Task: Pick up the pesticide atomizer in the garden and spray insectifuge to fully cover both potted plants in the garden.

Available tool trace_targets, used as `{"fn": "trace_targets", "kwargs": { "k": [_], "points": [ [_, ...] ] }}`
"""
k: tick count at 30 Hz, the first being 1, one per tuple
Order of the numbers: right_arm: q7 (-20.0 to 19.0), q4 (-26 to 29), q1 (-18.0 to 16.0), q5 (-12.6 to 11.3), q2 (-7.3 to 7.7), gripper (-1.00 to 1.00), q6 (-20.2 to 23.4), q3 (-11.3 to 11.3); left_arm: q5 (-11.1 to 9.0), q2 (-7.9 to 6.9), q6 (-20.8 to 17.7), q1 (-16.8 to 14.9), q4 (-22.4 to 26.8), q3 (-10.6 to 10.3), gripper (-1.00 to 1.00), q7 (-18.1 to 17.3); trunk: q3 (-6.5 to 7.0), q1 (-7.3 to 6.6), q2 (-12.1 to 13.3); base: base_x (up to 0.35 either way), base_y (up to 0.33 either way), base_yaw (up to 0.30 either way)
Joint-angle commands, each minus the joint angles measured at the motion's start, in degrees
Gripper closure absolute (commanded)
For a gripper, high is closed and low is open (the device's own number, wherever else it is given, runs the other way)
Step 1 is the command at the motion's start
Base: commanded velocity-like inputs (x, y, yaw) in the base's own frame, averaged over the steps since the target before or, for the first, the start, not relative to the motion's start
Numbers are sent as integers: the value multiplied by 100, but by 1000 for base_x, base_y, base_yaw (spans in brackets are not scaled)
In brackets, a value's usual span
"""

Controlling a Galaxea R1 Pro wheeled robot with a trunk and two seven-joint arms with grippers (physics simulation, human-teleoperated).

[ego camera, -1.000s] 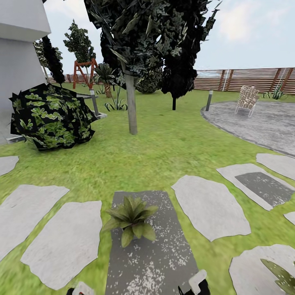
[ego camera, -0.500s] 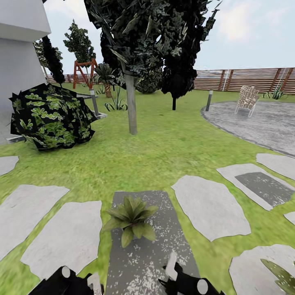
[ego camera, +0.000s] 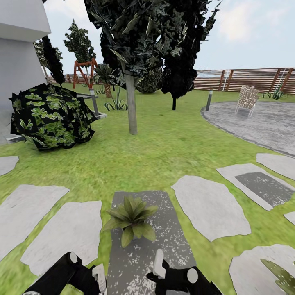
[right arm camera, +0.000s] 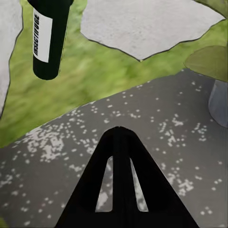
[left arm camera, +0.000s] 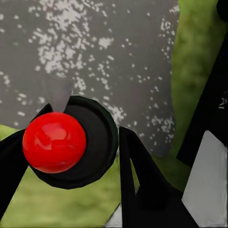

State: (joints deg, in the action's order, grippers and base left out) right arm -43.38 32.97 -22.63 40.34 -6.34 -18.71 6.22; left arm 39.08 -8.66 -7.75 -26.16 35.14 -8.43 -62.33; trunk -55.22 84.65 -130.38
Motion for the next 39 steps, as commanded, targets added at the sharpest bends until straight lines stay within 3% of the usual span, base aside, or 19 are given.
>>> {"fn": "trace_targets", "kwargs": {
  "k": [1,4,9,15,21,28,35,39],
  "points": [
    [-45,42,-3,55,-9,100,-34,-7,140,34,-100,-7,81,-19,100,-179,-6,-1,-2,0,0,0],
    [-311,106,-4,54,-15,100,-36,-7,423,138,-149,-11,207,-8,100,-387,-6,-1,-2,0,0,0],
    [-532,289,-4,45,-25,100,-30,-7,475,281,-156,-12,229,-2,100,-377,-6,-1,-2,0,0,0],
    [-803,544,-5,47,-100,100,-10,-7,473,482,-150,-12,230,-1,100,-254,-6,-1,-2,0,0,0],
    [-837,735,-5,37,-104,100,582,-7,447,580,-74,-12,230,-1,100,-231,-6,-1,-2,0,0,0],
    [-844,946,-5,19,-128,100,645,-7,407,782,269,-6,221,17,100,-219,-6,-1,-2,0,0,0],
    [-841,956,-5,18,-250,100,649,-7,391,825,274,-12,230,39,100,-148,-6,-1,-2,0,0,0],
    [-841,957,-5,18,-261,100,649,-7,214,830,279,-12,226,42,100,48,-6,-1,-2,0,0,0]
  ]
}}
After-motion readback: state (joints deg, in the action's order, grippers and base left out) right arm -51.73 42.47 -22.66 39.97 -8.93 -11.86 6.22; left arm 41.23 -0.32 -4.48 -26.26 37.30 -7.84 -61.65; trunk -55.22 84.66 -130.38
